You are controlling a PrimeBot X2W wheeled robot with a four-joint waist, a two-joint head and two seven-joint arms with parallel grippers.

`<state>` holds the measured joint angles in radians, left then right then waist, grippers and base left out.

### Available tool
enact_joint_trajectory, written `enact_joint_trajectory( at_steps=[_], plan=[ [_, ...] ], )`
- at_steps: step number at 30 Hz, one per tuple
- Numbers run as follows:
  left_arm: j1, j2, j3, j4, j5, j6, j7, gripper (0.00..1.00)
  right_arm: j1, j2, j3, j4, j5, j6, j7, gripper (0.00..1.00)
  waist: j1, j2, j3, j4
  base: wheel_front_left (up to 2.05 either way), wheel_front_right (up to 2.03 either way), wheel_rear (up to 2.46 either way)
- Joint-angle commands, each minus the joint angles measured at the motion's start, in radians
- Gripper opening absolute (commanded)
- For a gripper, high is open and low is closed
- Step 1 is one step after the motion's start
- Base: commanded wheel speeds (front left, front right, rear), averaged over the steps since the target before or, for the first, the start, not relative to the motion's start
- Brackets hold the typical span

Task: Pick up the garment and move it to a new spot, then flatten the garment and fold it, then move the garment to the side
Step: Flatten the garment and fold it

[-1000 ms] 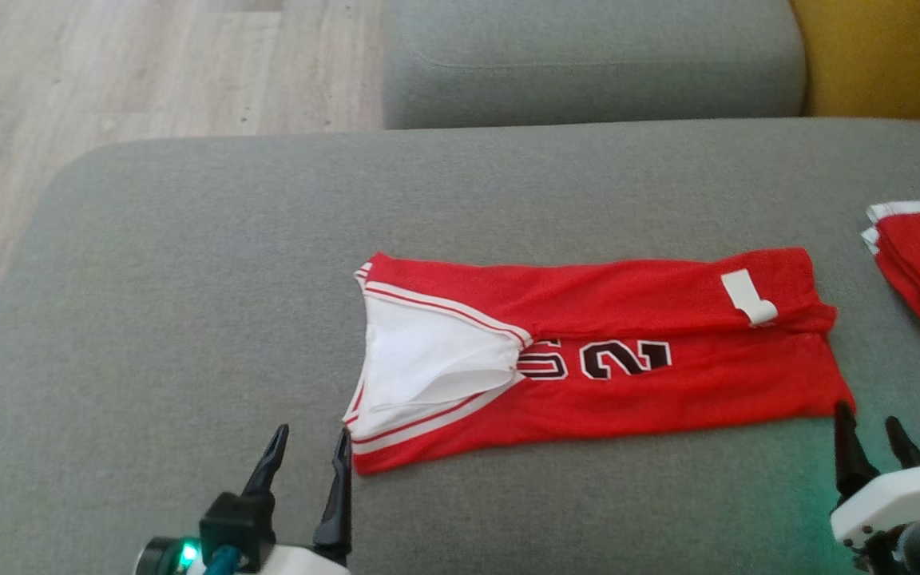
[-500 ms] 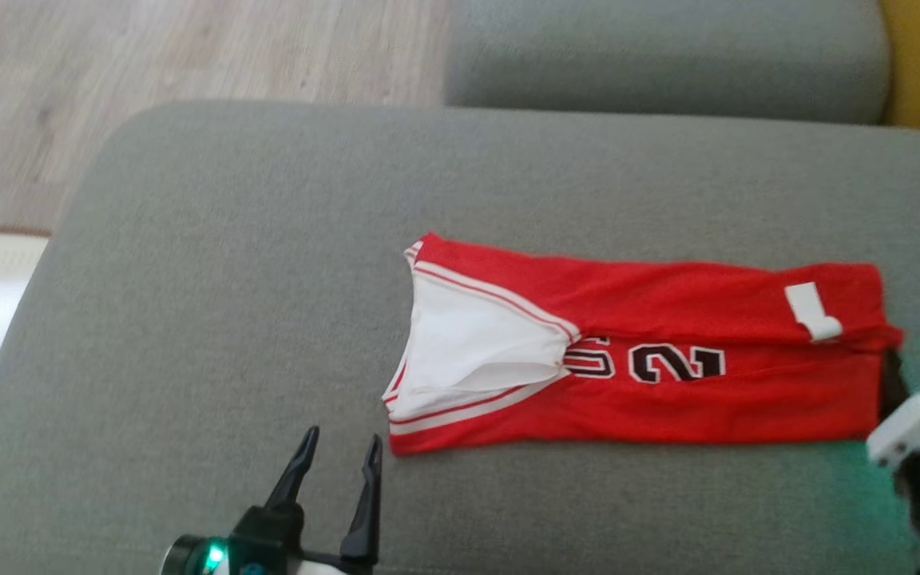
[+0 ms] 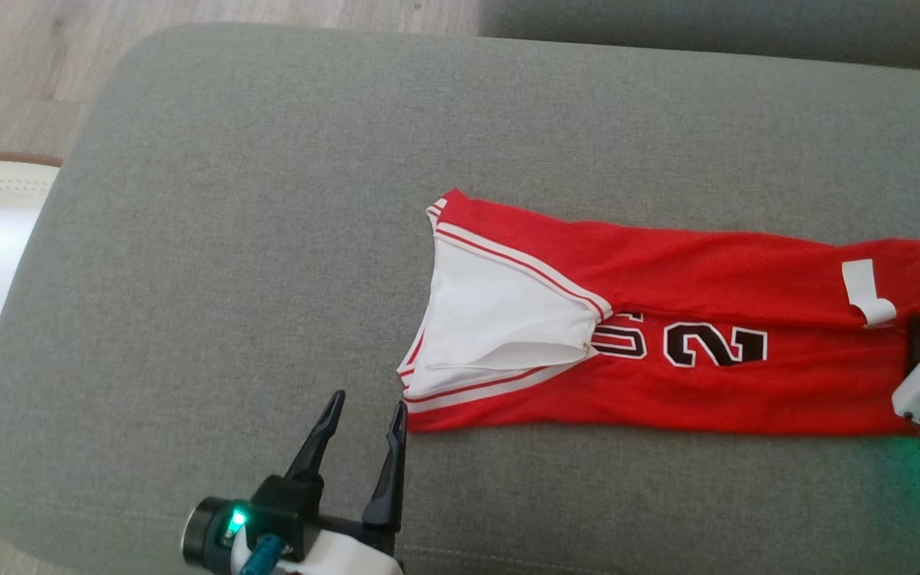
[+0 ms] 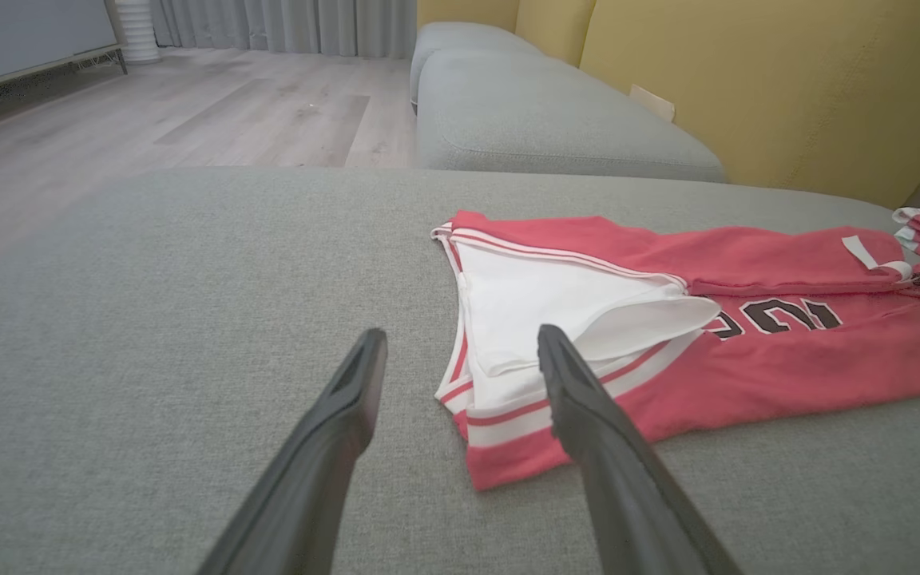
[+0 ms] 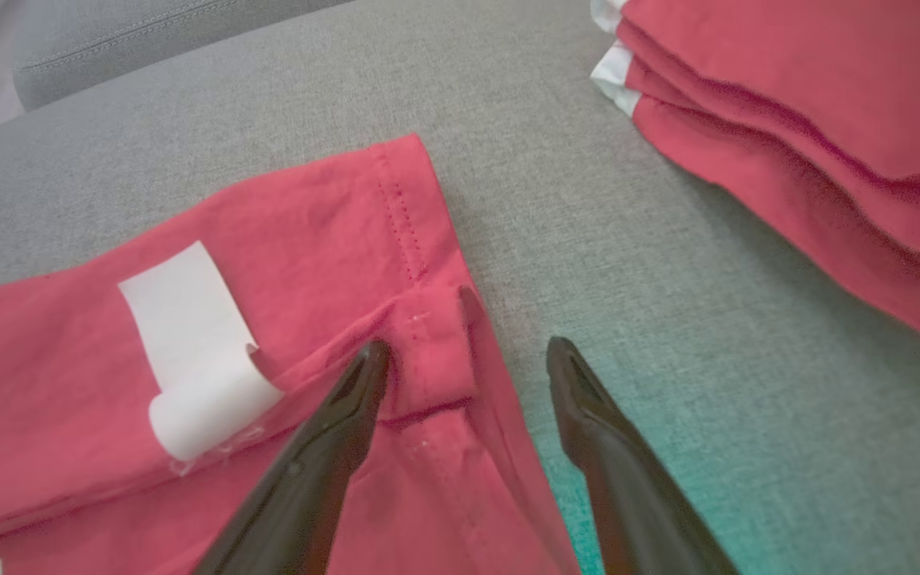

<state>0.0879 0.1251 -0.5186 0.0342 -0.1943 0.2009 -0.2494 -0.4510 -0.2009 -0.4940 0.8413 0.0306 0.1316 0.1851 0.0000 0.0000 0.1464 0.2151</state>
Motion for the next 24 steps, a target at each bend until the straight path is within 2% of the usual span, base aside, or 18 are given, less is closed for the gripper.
enact_joint_trajectory(
  at_steps=[1,5,7,8,9,11,12,13,20,24],
  plan=[
    [-0.044,-0.010,0.039,-0.027,0.014,-0.006,-0.012,1.00,-0.039,-0.020,0.020,-0.012,-0.010,-0.001,0.003,1.00,0.0000,0.0000,0.005,-0.005,0.00,0.00,0.00],
    [-0.053,-0.021,0.049,-0.025,0.027,-0.024,-0.012,1.00,-0.048,-0.021,0.017,0.036,-0.022,-0.001,0.033,1.00,0.0000,0.0000,0.012,-0.010,0.00,0.00,0.00],
    [-0.055,-0.026,0.057,-0.026,0.032,-0.029,-0.012,1.00,-0.048,-0.012,0.021,0.048,-0.010,-0.001,0.051,0.91,0.0000,0.0000,0.014,-0.015,0.00,0.00,0.00],
    [-0.055,-0.029,0.061,-0.028,0.034,-0.031,-0.012,1.00,-0.046,-0.008,0.024,0.050,-0.002,-0.001,0.056,0.77,0.0000,0.0000,0.015,-0.019,0.00,0.00,0.00],
    [-0.055,-0.029,0.061,-0.028,0.034,-0.031,-0.012,1.00,-0.046,-0.008,0.024,0.050,-0.002,-0.001,0.056,0.77,0.0000,0.0000,0.015,-0.019,0.00,0.00,0.00],
    [-0.054,-0.034,0.068,-0.030,0.037,-0.037,-0.012,1.00,-0.039,-0.002,0.038,0.047,0.013,-0.001,0.058,0.40,0.0000,0.0000,0.015,-0.026,0.00,0.00,0.00],
    [-0.053,-0.037,0.070,-0.031,0.038,-0.041,-0.012,1.00,-0.034,0.000,0.043,0.045,0.020,-0.001,0.058,0.14,0.0000,0.0000,0.015,-0.029,0.00,0.00,0.00],
    [-0.053,-0.039,0.071,-0.030,0.040,-0.046,-0.012,1.00,-0.028,0.001,0.047,0.045,0.027,-0.001,0.060,0.00,0.0000,0.0000,0.015,-0.032,0.00,0.00,0.00],
    [-0.057,-0.053,0.086,-0.033,0.053,-0.064,-0.012,1.00,-0.005,-0.006,0.078,0.023,0.058,-0.001,0.033,0.00,0.0000,0.0000,0.012,-0.047,0.00,0.00,0.00],
    [-0.057,-0.057,0.099,-0.034,0.061,-0.075,-0.012,1.00,-0.007,-0.035,0.095,-0.014,0.044,-0.001,0.011,0.00,0.0000,0.0000,0.006,-0.059,0.00,0.00,0.00]
  ],
)
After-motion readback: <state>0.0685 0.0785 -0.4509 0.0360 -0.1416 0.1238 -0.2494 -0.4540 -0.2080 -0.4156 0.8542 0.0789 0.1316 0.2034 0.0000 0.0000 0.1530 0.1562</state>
